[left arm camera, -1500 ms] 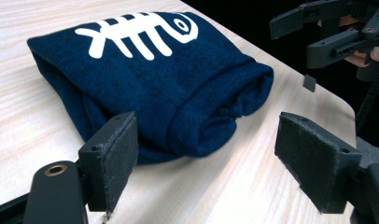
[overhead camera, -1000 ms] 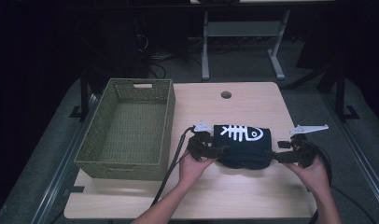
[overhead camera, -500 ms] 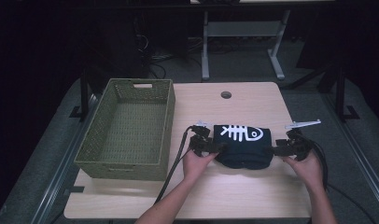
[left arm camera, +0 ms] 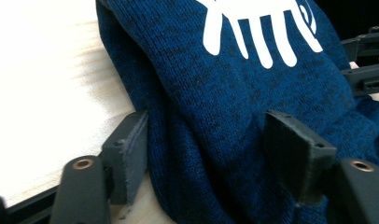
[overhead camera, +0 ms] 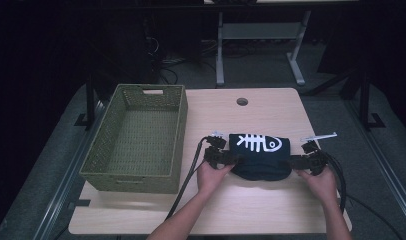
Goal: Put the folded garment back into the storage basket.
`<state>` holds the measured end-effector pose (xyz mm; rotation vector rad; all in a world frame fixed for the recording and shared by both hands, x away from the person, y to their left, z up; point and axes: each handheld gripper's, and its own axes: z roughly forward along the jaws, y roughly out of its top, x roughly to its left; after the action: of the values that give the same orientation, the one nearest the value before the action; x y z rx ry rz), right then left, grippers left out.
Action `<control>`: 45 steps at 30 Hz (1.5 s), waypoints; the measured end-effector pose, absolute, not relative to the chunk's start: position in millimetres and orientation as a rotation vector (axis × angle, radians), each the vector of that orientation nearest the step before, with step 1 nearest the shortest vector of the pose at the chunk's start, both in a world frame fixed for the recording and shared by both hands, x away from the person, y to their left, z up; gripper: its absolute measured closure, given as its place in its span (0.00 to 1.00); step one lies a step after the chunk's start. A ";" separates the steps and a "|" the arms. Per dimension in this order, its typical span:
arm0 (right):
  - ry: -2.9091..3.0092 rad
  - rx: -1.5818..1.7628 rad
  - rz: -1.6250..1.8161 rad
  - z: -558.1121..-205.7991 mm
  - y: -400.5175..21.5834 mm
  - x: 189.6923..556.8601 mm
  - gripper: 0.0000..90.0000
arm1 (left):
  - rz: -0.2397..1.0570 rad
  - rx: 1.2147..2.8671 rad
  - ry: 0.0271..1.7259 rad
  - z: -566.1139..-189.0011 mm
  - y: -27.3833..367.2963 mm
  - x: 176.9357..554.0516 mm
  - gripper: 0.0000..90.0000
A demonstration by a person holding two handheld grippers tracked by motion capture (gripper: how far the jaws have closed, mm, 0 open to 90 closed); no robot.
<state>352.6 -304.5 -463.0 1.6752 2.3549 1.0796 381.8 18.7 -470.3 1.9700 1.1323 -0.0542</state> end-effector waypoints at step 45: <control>2.349 1.444 1.184 -413.5 -292.7 310.4 0.78 | -0.132 1.931 0.989 -425.7 29.7 366.8 0.76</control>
<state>310.4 -292.7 -413.5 1.4443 2.3493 1.1843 366.8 29.7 -425.7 1.9306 0.9886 -0.1316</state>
